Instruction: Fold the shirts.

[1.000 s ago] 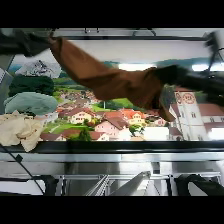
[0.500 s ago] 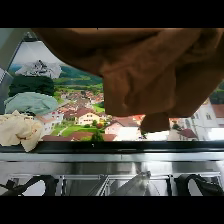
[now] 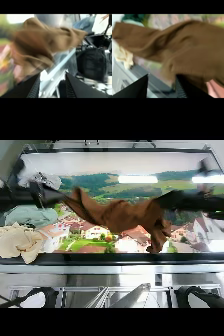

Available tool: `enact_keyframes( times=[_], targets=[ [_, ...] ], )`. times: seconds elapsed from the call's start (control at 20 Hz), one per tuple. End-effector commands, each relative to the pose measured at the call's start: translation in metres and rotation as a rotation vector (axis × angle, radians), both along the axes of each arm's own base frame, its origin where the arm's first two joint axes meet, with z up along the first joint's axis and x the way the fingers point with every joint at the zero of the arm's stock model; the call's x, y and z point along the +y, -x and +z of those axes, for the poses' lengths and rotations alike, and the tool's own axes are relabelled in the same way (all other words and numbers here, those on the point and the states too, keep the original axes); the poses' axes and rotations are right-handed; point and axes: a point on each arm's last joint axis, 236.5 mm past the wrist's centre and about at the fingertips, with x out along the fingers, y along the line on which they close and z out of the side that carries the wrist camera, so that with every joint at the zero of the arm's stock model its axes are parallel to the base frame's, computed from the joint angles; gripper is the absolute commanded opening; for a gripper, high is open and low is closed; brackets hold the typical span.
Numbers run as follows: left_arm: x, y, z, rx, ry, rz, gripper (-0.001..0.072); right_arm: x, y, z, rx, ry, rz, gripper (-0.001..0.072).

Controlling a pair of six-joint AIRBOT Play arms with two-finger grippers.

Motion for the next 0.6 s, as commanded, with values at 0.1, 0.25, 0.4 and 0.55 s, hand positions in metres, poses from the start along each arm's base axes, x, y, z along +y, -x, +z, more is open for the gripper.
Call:
enact_keyframes(
  times=[0.1, 0.25, 0.4, 0.55],
  targets=[
    [0.024, 0.027, -0.107, 0.334, 0.044, 0.026, 0.0339, -0.027, 0.014, -0.109, 0.267, 0.127, 0.037, 0.0386],
    [0.028, 0.028, -0.121, 0.386, 0.066, 0.035, 0.0344, -0.053, 0.022, -0.128, 0.305, 0.226, 0.031, 0.0453],
    [0.012, 0.022, -0.139, 0.386, 0.018, 0.032, 0.0345, -0.051, 0.010, -0.135, 0.277, 0.249, -0.001, 0.0516],
    [-0.003, 0.007, -0.165, 0.360, -0.074, 0.068, 0.0345, -0.032, 0.000, -0.147, 0.258, 0.242, -0.007, 0.0414]
  ],
)
